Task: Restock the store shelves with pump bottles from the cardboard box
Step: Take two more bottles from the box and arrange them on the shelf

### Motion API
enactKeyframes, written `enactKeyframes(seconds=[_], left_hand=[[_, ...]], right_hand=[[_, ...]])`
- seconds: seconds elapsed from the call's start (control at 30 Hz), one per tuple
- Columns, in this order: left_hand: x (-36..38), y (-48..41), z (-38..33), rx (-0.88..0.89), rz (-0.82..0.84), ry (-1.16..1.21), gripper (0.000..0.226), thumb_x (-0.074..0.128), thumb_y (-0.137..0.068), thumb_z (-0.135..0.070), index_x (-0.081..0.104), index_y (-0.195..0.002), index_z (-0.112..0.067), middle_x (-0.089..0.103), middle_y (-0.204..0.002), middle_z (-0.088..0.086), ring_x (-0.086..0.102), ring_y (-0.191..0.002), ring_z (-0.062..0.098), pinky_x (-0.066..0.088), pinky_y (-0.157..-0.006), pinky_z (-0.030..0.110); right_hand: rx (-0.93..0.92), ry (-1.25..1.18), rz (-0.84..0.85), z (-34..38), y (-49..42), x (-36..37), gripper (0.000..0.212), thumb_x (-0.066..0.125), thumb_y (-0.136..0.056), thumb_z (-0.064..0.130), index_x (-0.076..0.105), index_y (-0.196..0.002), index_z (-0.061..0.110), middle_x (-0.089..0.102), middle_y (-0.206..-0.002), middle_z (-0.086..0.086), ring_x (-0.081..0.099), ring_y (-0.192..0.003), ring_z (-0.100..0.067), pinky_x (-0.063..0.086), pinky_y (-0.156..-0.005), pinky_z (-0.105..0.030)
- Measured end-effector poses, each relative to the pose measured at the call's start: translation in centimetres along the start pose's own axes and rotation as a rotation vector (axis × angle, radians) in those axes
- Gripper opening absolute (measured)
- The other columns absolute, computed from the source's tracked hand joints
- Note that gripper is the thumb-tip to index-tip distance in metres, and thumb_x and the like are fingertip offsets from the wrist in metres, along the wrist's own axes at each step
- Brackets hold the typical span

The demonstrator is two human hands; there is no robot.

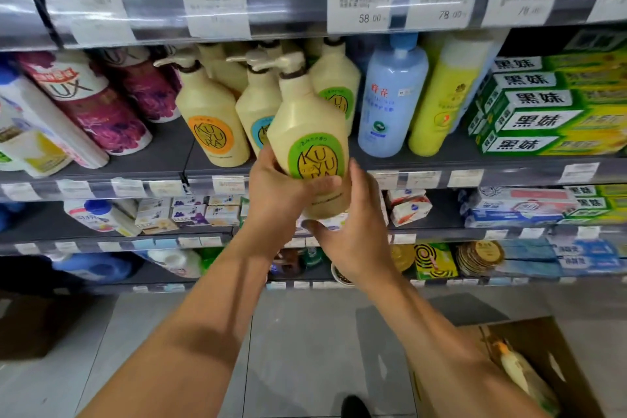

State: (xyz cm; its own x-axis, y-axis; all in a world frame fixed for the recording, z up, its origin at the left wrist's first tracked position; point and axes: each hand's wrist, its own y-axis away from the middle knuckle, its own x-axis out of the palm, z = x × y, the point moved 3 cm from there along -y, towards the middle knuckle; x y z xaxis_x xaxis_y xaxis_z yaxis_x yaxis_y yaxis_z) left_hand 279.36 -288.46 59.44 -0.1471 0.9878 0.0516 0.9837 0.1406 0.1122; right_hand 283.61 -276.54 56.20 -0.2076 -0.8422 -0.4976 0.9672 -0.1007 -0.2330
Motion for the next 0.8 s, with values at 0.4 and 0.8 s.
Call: enactKeyframes(seconds=[0.4,0.8], left_hand=[[3.8,-7.0,1.9,0.083,-0.027,-0.214,0.083,0.094,-0.037,-0.008,0.057,-0.111,-0.014,0.070,-0.100,0.003,0.067,-0.095,0.019,0.059,-0.079,0.040],[-1.6,-5.1,2.5,0.124,-0.184,-0.494,0.021,0.074,-0.077,-0.017,0.069,-0.098,-0.015,0.071,-0.087,-0.007,0.068,-0.084,0.009,0.054,-0.075,0.025]], right_hand=[[0.054,0.076,-0.408,-4.1,-7.6,3.4,0.090,0.063,-0.069,0.047,0.036,-0.140,-0.002,0.047,-0.123,-0.019,0.056,-0.106,-0.035,0.054,-0.073,-0.035],[0.146,0.070,-0.442,-4.7,-10.4,5.1,0.102,0.085,-0.054,0.044,0.037,-0.135,0.006,0.045,-0.125,-0.011,0.052,-0.111,-0.030,0.050,-0.077,-0.036]])
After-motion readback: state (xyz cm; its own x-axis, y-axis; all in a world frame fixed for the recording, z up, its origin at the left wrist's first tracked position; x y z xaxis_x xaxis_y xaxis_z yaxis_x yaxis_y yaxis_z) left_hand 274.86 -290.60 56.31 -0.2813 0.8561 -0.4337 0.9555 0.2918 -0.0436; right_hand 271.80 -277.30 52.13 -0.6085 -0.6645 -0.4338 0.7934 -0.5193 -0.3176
